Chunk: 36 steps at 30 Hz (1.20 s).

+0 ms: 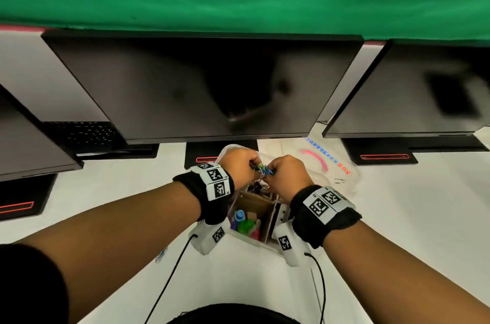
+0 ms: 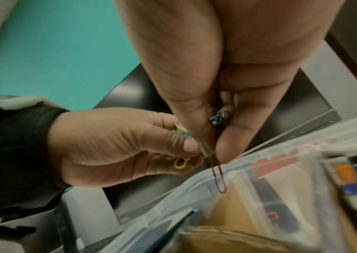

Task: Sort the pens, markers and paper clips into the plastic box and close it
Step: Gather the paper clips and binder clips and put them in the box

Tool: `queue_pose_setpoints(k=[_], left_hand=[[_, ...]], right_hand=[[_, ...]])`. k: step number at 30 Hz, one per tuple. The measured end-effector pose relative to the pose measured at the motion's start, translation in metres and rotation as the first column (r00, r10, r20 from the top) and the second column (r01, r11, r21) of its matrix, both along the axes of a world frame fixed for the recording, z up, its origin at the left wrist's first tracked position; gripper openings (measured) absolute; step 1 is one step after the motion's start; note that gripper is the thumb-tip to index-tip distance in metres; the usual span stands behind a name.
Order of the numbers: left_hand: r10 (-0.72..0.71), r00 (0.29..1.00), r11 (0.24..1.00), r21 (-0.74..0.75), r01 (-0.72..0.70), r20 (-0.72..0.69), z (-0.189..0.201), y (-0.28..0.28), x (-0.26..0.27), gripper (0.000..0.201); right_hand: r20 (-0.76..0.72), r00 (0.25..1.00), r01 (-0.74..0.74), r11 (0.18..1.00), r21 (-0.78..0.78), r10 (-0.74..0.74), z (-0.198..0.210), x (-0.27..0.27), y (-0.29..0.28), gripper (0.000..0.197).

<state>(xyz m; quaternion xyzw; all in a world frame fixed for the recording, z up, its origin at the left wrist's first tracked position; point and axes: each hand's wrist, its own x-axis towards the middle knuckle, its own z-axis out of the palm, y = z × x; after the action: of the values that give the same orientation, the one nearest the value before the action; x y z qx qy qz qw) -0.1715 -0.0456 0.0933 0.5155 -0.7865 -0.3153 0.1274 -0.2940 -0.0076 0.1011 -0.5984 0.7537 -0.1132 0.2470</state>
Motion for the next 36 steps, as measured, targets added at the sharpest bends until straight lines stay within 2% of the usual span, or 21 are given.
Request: queue_pose_setpoints(k=[3, 5, 8, 11, 15, 18, 21, 23, 27, 29, 32, 34, 36], left_hand=[[-0.028, 0.999, 0.997, 0.075, 0.026, 0.032, -0.007, 0.002, -0.006, 0.025], [0.013, 1.000, 0.996, 0.094, -0.013, -0.006, -0.009, 0.002, -0.003, 0.031], [0.103, 0.992, 0.991, 0.095, -0.096, -0.077, -0.004, 0.000, 0.010, 0.028], [0.124, 0.986, 0.989, 0.092, -0.114, -0.110, -0.001, -0.004, 0.037, 0.020], [0.146, 0.986, 0.984, 0.111, -0.137, -0.075, -0.005, -0.007, 0.085, 0.022], [0.135, 0.991, 0.984, 0.124, -0.131, -0.021, -0.012, -0.002, 0.123, 0.023], [0.079, 0.990, 0.990, 0.111, -0.092, 0.116, -0.023, 0.008, 0.159, 0.020], [0.020, 0.976, 0.986, 0.158, -0.056, 0.218, -0.036, 0.015, 0.176, 0.022], [-0.080, 0.917, 0.956, 0.292, -0.041, 0.390, -0.073, 0.035, 0.202, 0.050], [-0.072, 0.906, 0.936, 0.341, -0.083, 0.416, -0.093, 0.047, 0.210, 0.072], [-0.055, 0.898, 0.919, 0.375, -0.126, 0.437, -0.117, 0.060, 0.214, 0.095], [-0.061, 0.900, 0.924, 0.365, -0.112, 0.432, -0.128, 0.064, 0.214, 0.096], [-0.031, 0.922, 0.932, 0.346, -0.113, 0.386, -0.136, 0.066, 0.217, 0.088]], right_hand=[[-0.005, 1.000, 0.009, 0.997, 0.077, -0.009, -0.007, -0.012, -0.003, 0.029], [-0.027, 1.000, 0.003, 0.994, 0.106, 0.000, -0.009, -0.015, -0.004, 0.034], [0.008, 1.000, -0.007, 0.997, 0.079, 0.007, -0.009, -0.011, -0.004, 0.031], [0.085, 0.996, -0.025, 1.000, 0.001, 0.025, 0.000, 0.011, -0.001, 0.024], [0.085, 0.969, -0.228, 0.973, -0.030, 0.230, 0.016, 0.060, 0.007, 0.024], [0.128, 0.935, -0.328, 0.943, -0.051, 0.332, 0.016, 0.098, 0.014, 0.024], [0.087, 0.893, -0.444, 0.895, 0.027, 0.441, -0.005, 0.135, 0.021, 0.024], [0.074, 0.872, -0.489, 0.866, 0.107, 0.483, -0.026, 0.152, 0.026, 0.026], [0.016, 0.849, -0.509, 0.808, 0.297, 0.529, -0.074, 0.173, 0.038, 0.035], [-0.002, 0.854, -0.484, 0.797, 0.361, 0.520, -0.095, 0.179, 0.042, 0.037], [-0.027, 0.881, -0.435, 0.832, 0.345, 0.472, -0.122, 0.185, 0.044, 0.038], [-0.029, 0.921, -0.361, 0.879, 0.311, 0.389, -0.134, 0.189, 0.041, 0.038], [-0.064, 0.928, -0.336, 0.899, 0.280, 0.367, -0.142, 0.193, 0.040, 0.039]])
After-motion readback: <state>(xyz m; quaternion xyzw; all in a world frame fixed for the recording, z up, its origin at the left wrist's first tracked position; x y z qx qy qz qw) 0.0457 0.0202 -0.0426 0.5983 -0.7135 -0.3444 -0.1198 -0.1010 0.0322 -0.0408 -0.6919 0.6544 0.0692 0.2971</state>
